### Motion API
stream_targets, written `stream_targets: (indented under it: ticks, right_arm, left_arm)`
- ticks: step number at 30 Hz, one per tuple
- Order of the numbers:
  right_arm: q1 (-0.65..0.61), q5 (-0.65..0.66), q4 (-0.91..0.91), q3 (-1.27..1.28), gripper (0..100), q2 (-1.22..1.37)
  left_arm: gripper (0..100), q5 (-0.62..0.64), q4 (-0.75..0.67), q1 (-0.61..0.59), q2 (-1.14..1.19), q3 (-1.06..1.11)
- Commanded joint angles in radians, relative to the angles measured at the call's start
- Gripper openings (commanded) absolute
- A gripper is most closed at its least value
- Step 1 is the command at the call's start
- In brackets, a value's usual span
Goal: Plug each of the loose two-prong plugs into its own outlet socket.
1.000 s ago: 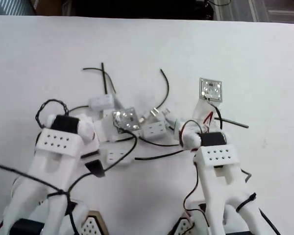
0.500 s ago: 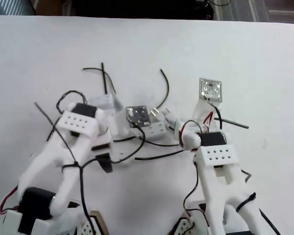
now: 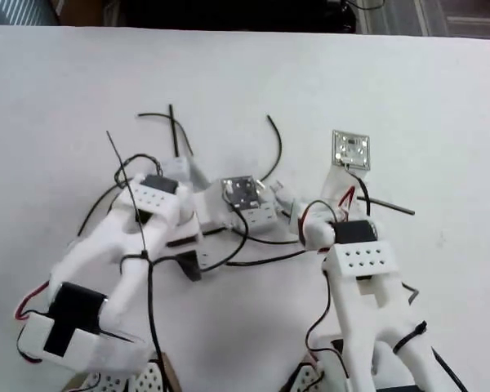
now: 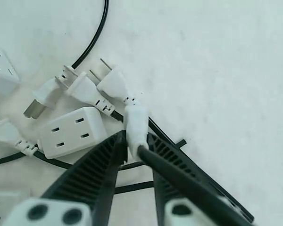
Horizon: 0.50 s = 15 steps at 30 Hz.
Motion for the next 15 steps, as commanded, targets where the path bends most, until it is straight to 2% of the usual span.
stream_targets:
  ticks: [1,5,8,15]
  right_arm:
    - [0.013,-0.002,-0.012,-0.008,1.7,-0.002]
    - [0.013,-0.002,-0.012,-0.008,1.7,-0.002]
    - [0.013,-0.002,-0.012,-0.008,1.7,-0.002]
    - [0.013,-0.002,-0.012,-0.008,1.7,-0.002]
  left_arm:
    - [38,0.074,-0.018,0.012,-0.007,-0.031]
    - [28,0.117,-0.017,0.013,-0.008,-0.029]
    - [21,0.21,-0.017,0.013,-0.01,-0.029]
    - [14,0.411,-0.015,0.013,-0.01,-0.029]
